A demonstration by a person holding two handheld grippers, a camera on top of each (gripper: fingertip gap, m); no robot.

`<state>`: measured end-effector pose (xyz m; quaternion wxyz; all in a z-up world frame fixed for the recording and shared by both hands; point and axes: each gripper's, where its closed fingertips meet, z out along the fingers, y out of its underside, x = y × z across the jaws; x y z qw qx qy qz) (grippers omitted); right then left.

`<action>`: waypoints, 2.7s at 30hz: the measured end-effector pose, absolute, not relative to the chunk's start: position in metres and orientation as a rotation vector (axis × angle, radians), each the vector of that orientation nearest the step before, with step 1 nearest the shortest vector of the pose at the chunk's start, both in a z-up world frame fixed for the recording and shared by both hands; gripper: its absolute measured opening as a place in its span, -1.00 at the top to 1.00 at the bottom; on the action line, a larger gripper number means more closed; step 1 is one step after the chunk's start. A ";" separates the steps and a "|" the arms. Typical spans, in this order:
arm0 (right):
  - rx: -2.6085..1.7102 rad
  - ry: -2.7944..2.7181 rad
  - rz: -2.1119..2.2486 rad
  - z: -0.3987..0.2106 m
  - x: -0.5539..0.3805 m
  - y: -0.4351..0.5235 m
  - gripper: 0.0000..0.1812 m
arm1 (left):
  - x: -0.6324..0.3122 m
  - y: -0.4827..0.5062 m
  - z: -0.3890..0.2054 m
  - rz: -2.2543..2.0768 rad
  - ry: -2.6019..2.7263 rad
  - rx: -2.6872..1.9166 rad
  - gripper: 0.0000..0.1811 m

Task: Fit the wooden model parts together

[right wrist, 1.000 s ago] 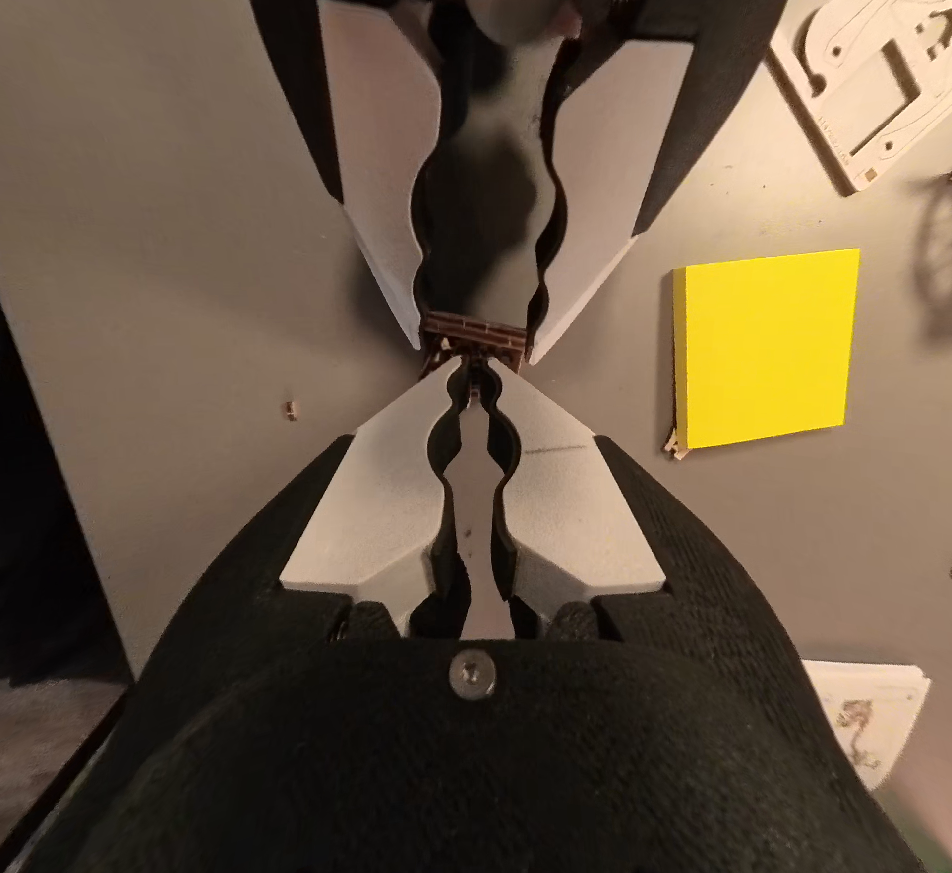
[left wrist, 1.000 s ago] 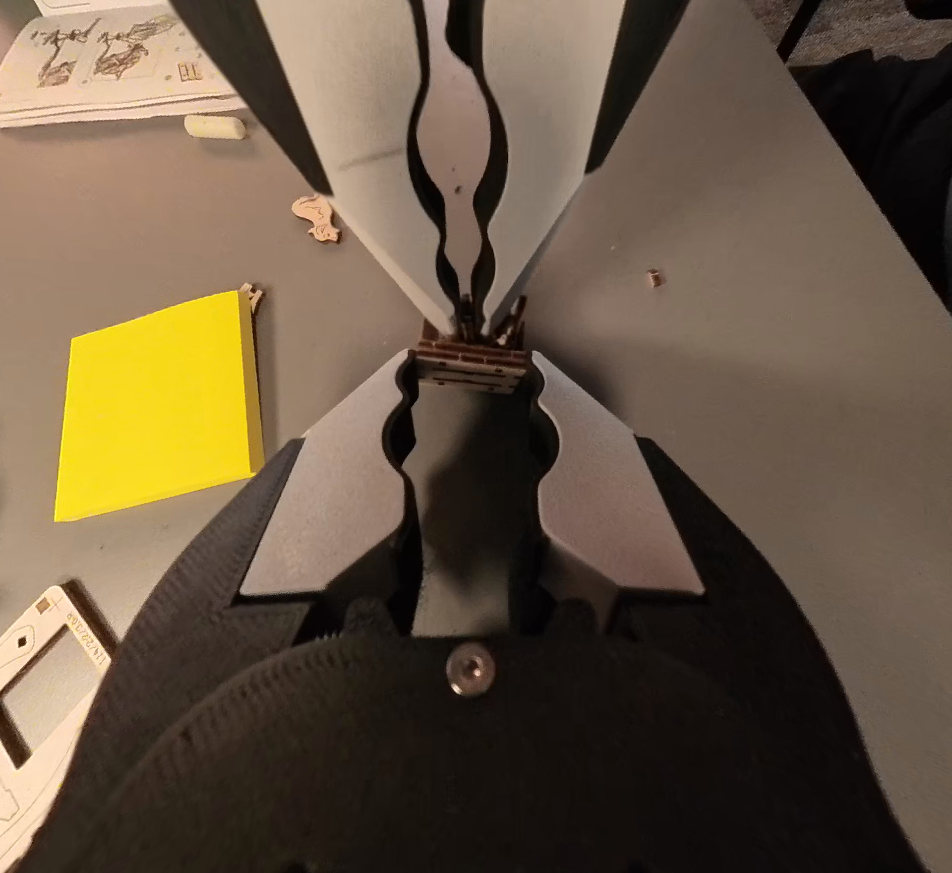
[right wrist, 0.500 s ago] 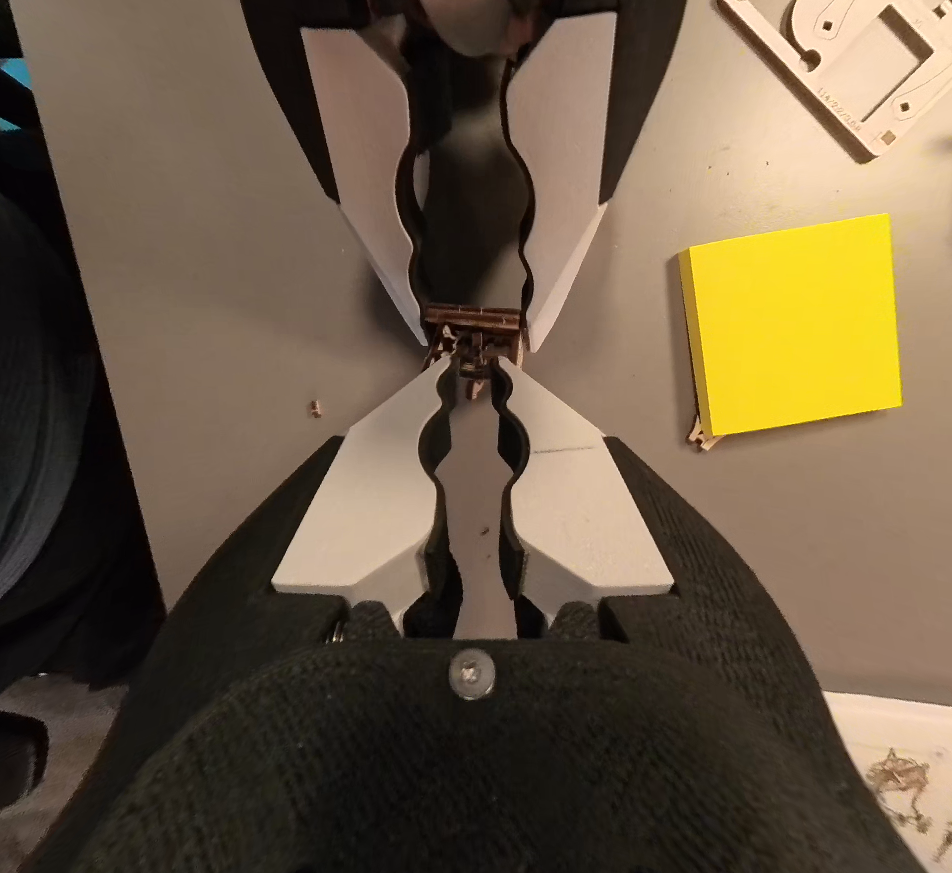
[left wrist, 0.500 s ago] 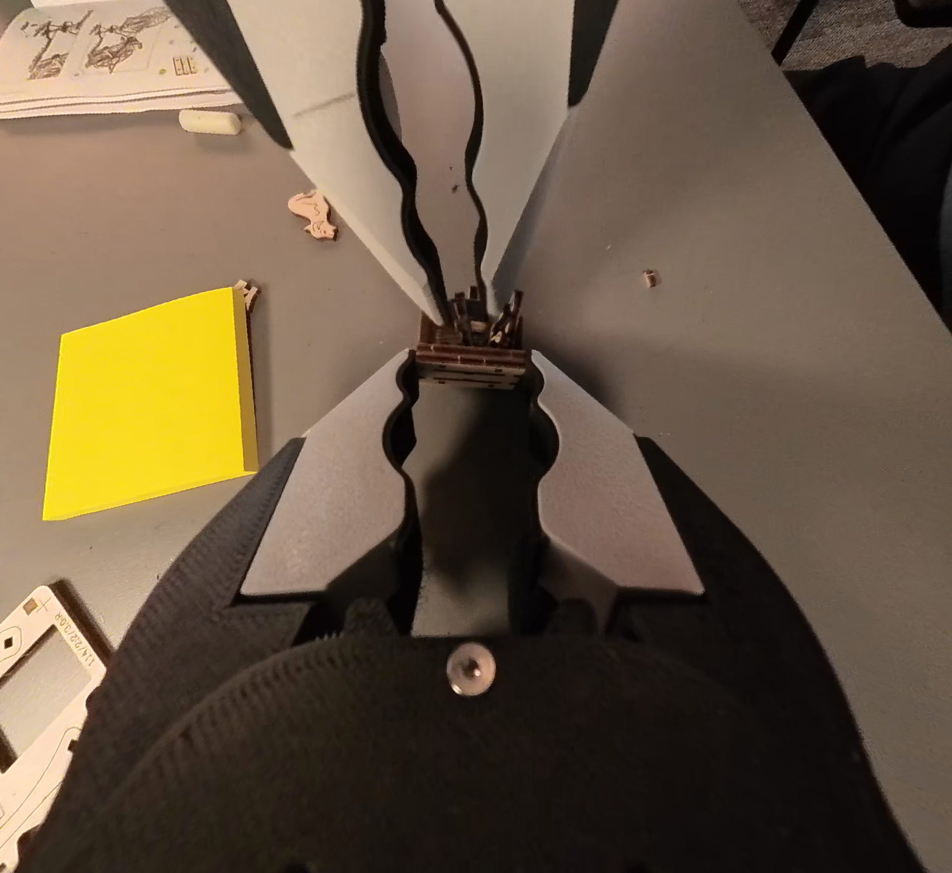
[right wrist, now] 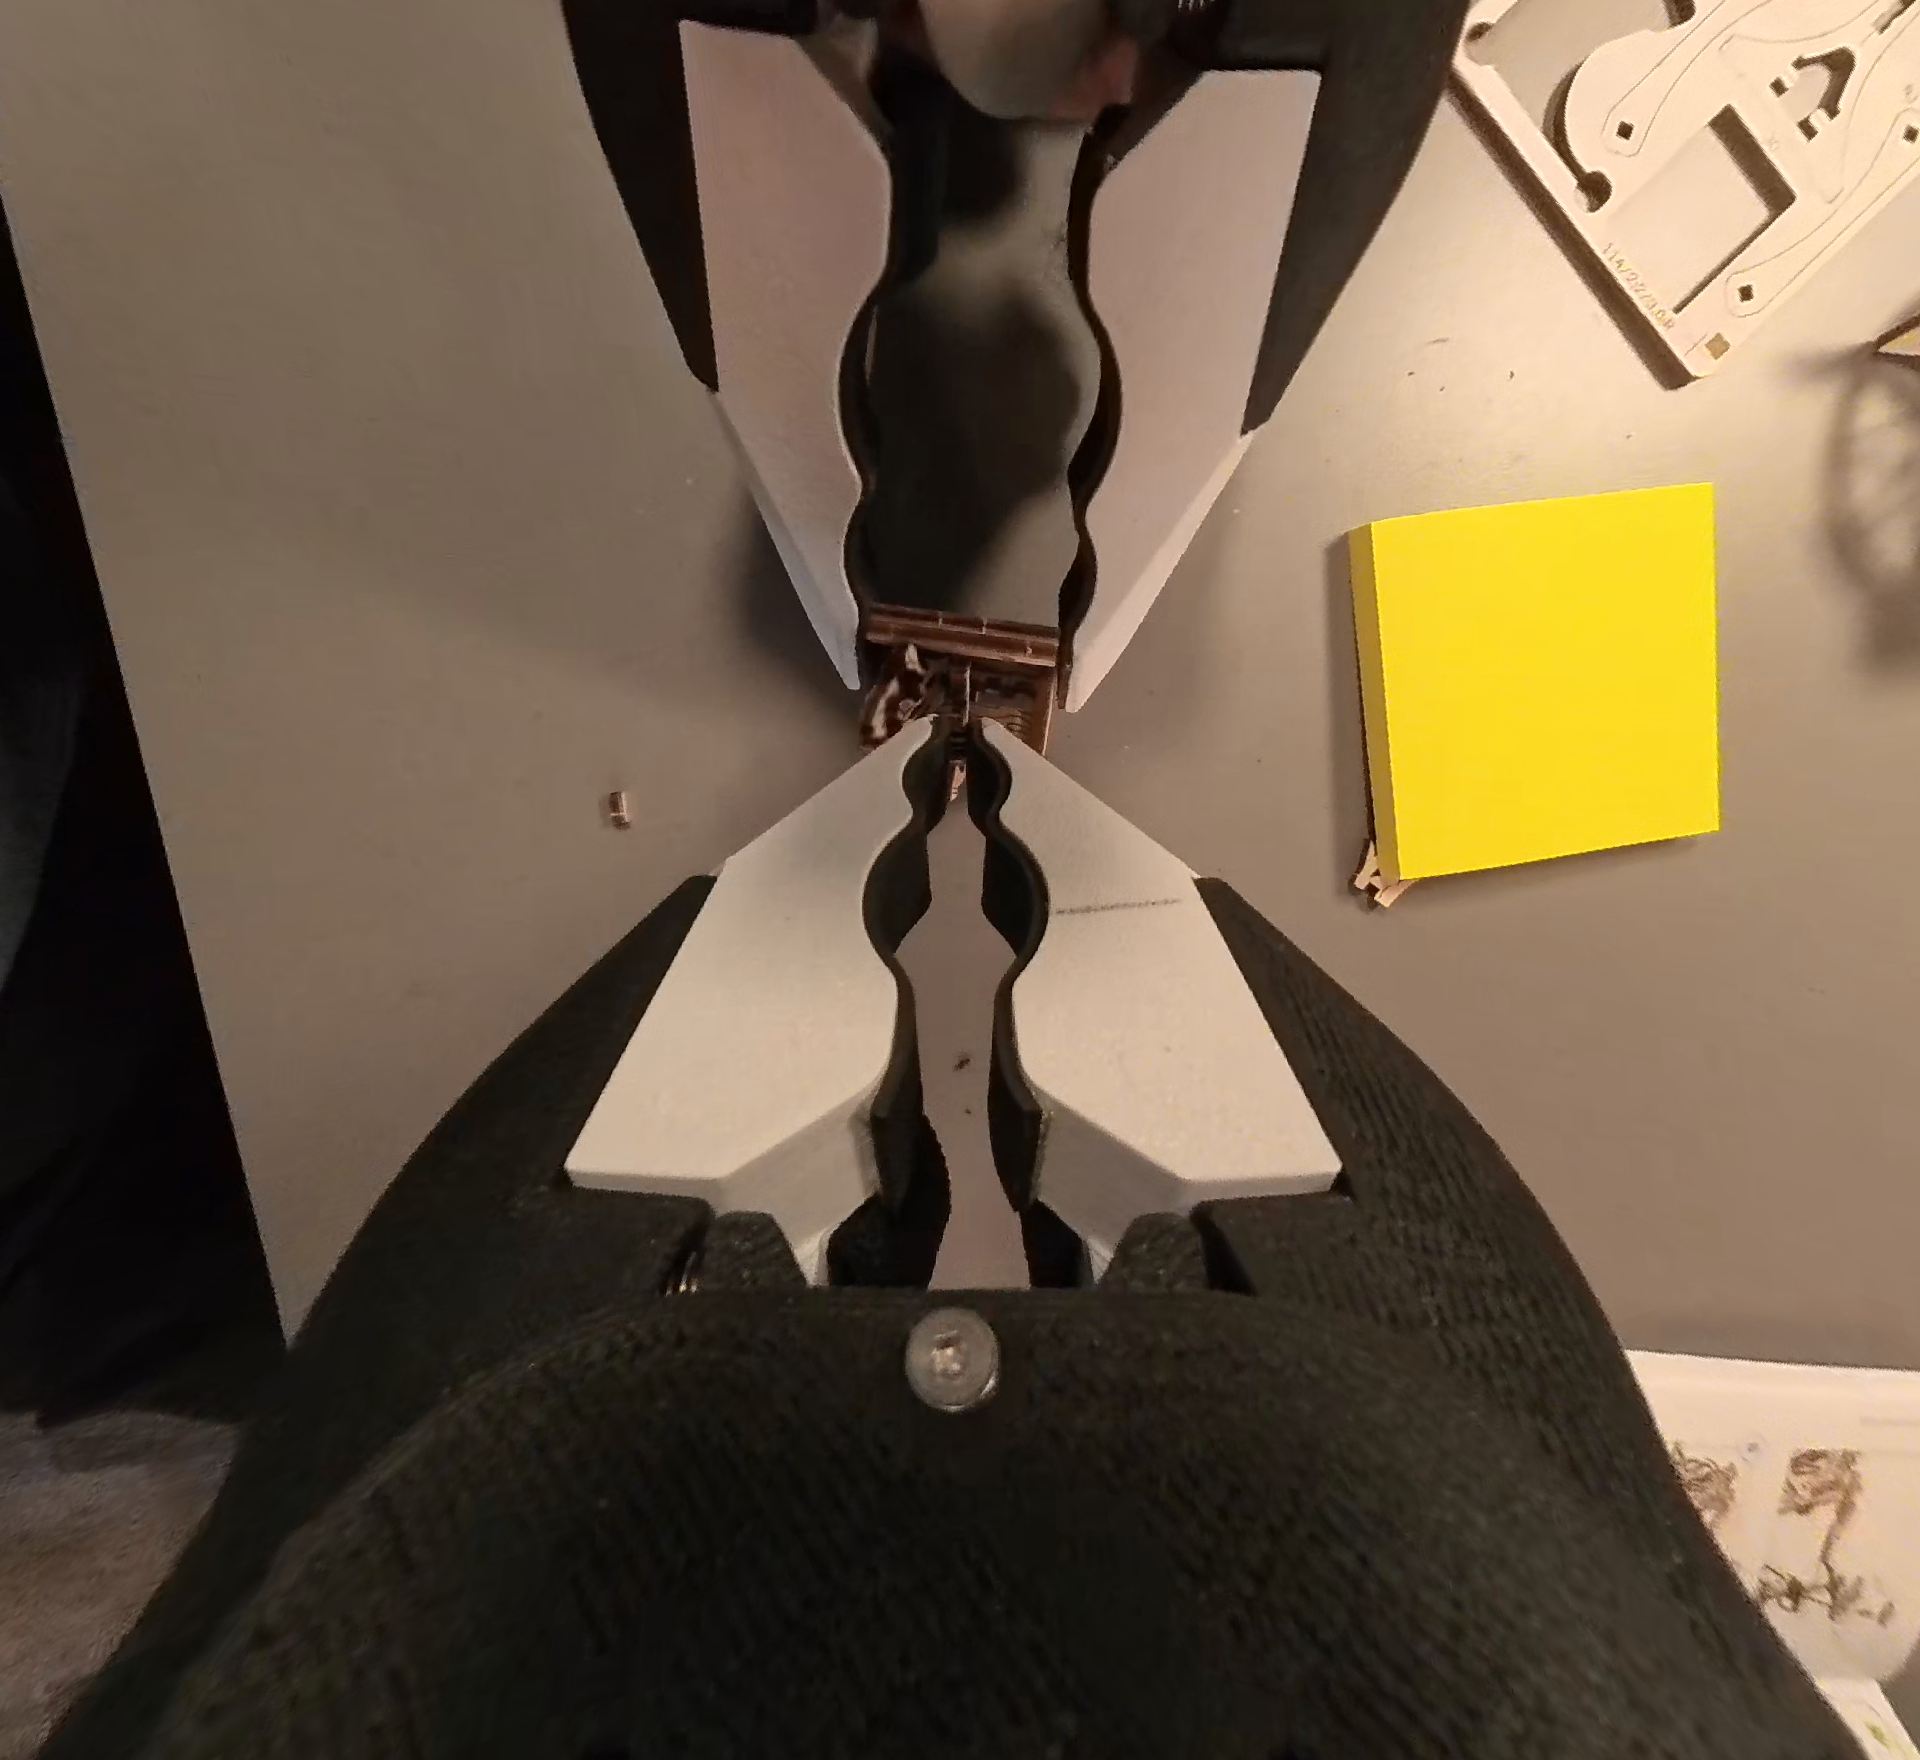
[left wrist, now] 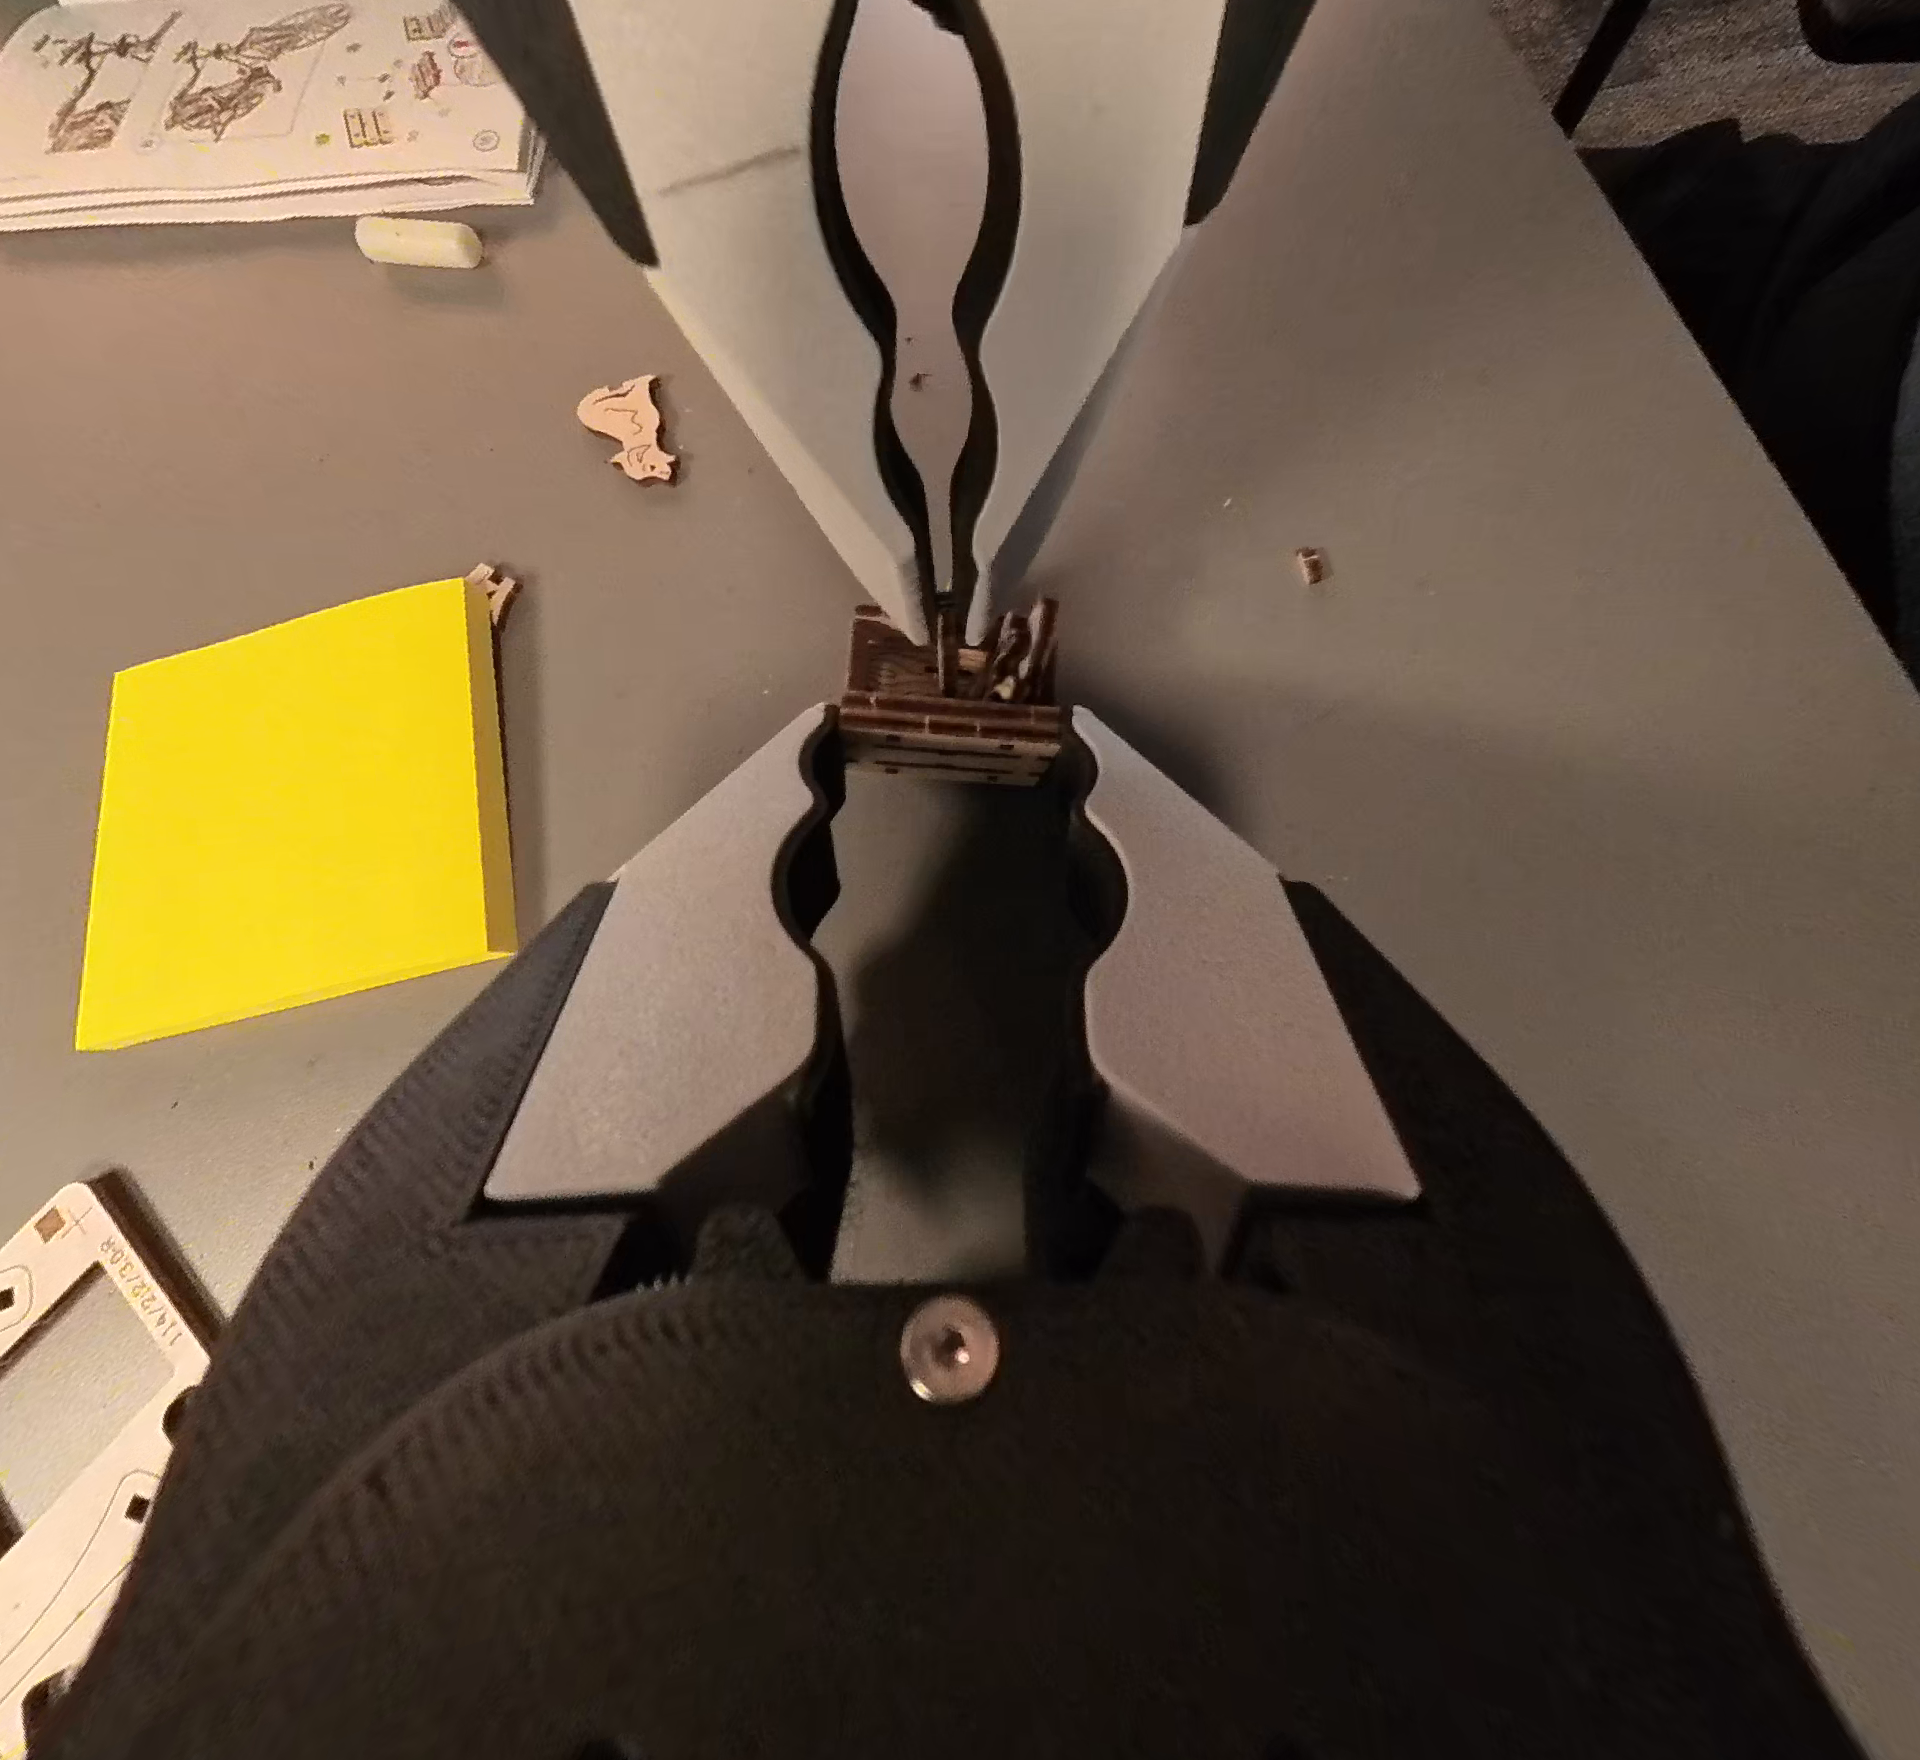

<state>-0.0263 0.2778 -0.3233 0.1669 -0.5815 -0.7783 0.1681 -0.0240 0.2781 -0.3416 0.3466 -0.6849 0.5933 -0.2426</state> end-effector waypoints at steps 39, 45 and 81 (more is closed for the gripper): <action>-1.777 -2.142 0.601 -0.320 -0.028 0.277 0.93 | -0.026 0.278 -0.342 -0.660 1.525 -1.809 0.57; -1.773 -2.105 0.652 -0.315 -0.023 0.279 0.86 | -0.026 0.278 -0.342 -0.663 1.525 -1.811 0.57; -1.759 -2.027 0.609 -0.314 -0.024 0.286 0.77 | -0.026 0.278 -0.342 -0.671 1.523 -1.816 0.56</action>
